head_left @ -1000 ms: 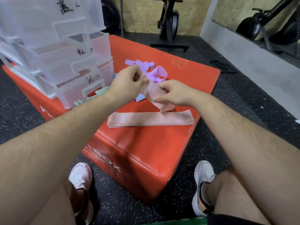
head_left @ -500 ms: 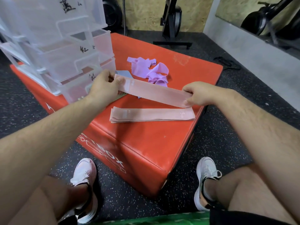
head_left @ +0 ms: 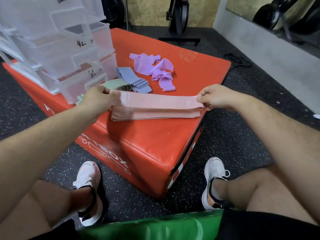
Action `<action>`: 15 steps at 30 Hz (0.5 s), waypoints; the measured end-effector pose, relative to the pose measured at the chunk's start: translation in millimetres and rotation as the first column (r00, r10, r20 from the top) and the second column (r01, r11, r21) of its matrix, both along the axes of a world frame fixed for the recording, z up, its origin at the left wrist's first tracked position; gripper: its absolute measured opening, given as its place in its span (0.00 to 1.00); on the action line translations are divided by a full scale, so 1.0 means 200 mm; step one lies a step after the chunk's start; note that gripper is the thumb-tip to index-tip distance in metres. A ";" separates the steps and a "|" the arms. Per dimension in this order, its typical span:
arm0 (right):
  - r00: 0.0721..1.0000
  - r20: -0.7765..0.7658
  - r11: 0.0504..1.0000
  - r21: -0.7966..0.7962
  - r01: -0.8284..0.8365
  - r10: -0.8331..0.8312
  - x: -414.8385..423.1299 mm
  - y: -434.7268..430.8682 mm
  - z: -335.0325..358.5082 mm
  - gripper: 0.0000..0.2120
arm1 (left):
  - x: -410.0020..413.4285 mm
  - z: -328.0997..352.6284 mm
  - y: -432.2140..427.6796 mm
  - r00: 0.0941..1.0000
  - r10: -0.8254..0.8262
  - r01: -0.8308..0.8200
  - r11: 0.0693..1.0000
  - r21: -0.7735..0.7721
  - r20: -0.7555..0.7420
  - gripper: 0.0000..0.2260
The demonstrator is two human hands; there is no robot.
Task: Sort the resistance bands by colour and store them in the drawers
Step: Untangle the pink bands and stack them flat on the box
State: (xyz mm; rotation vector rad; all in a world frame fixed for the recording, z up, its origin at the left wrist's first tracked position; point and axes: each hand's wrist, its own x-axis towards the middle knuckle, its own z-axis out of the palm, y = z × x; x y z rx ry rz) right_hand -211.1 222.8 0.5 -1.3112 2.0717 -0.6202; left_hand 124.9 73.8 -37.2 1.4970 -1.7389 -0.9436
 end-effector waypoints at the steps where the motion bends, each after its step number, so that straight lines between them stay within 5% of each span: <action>1: 1.000 -0.021 1.000 0.010 0.001 -0.001 0.01 0.00 -0.02 0.05 | 0.01 -0.01 0.01 0.999 -0.003 0.003 1.000 -0.002 0.035 0.12; 8: 0.963 -0.269 1.000 -0.004 0.022 -0.022 0.06 0.01 -0.15 0.04 | 0.02 -0.10 0.05 0.932 -0.049 0.071 0.996 -0.047 0.360 0.08; 15: 0.937 -0.333 0.993 -0.080 0.081 -0.103 0.10 0.00 -0.20 0.04 | 0.02 -0.14 0.09 0.915 -0.090 0.169 0.970 -0.173 0.393 0.08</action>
